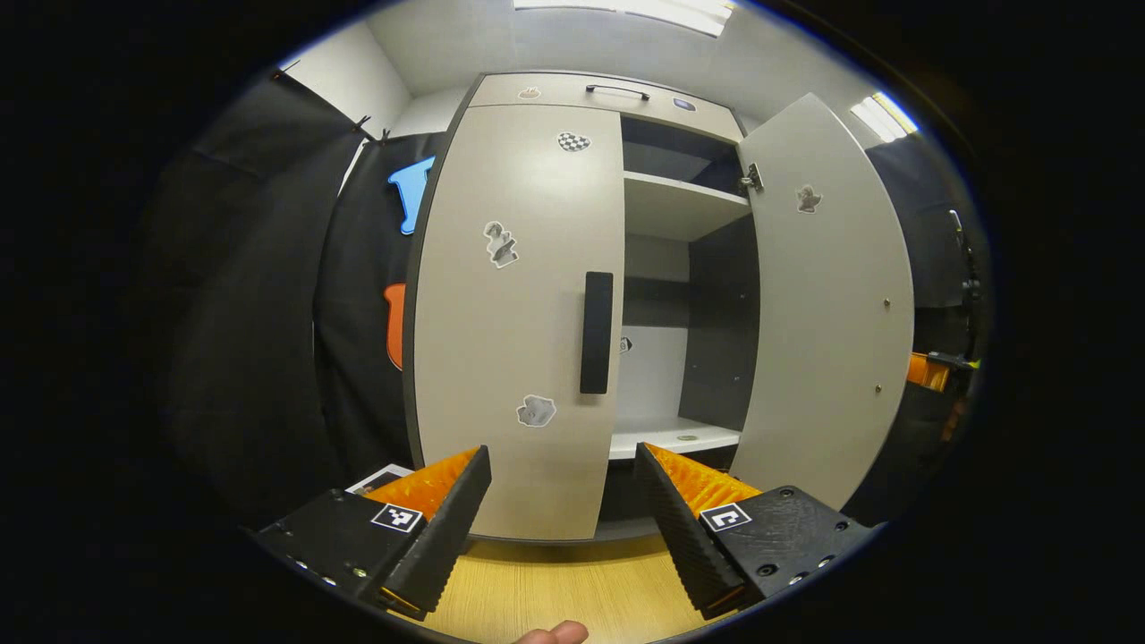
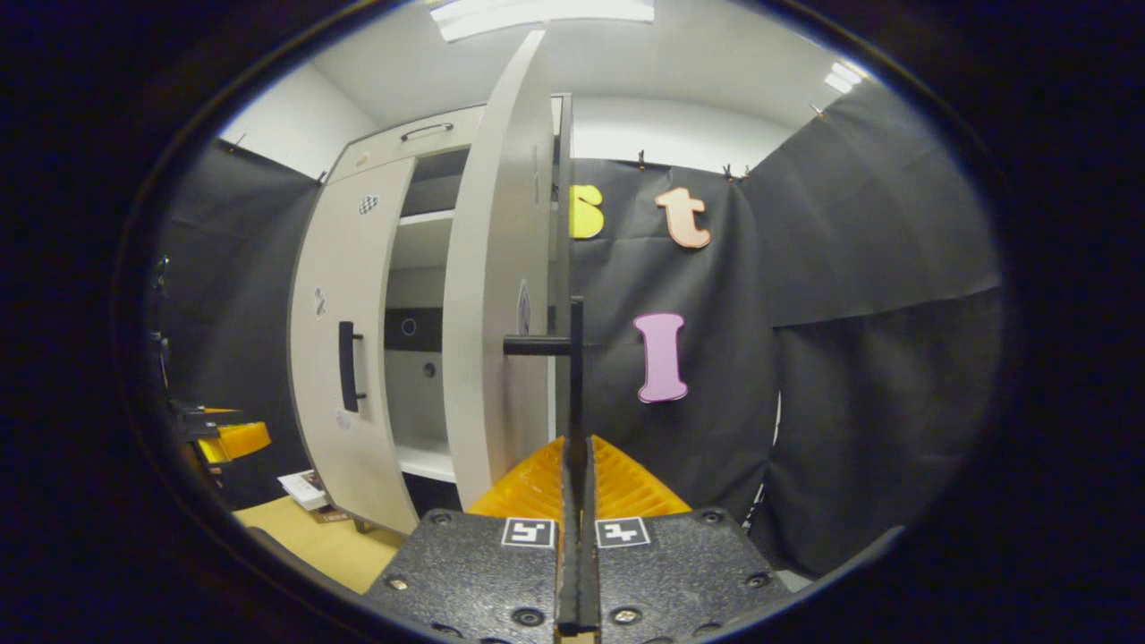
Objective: Open the right door of the double-door shoe cabinet with the right hand, and open the left door with the left hand.
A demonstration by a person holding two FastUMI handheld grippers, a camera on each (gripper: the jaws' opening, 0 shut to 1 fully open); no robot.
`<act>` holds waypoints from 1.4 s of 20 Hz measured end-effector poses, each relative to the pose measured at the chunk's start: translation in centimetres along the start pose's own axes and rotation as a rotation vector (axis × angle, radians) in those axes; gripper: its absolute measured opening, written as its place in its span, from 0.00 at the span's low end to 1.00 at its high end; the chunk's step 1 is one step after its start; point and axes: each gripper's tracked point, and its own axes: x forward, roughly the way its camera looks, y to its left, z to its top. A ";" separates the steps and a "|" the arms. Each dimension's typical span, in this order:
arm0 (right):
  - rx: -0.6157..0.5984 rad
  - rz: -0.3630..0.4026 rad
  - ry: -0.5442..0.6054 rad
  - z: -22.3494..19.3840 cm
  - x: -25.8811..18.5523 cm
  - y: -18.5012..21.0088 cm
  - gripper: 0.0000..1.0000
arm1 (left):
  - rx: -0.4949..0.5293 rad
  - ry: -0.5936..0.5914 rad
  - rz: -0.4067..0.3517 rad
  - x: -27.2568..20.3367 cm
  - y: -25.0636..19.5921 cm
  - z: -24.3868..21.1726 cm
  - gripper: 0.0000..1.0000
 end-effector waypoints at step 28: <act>0.033 0.029 -0.043 0.6 -2.3 4.5 0.37 | -0.014 -0.014 0.014 -0.5 2.0 0.9 0.95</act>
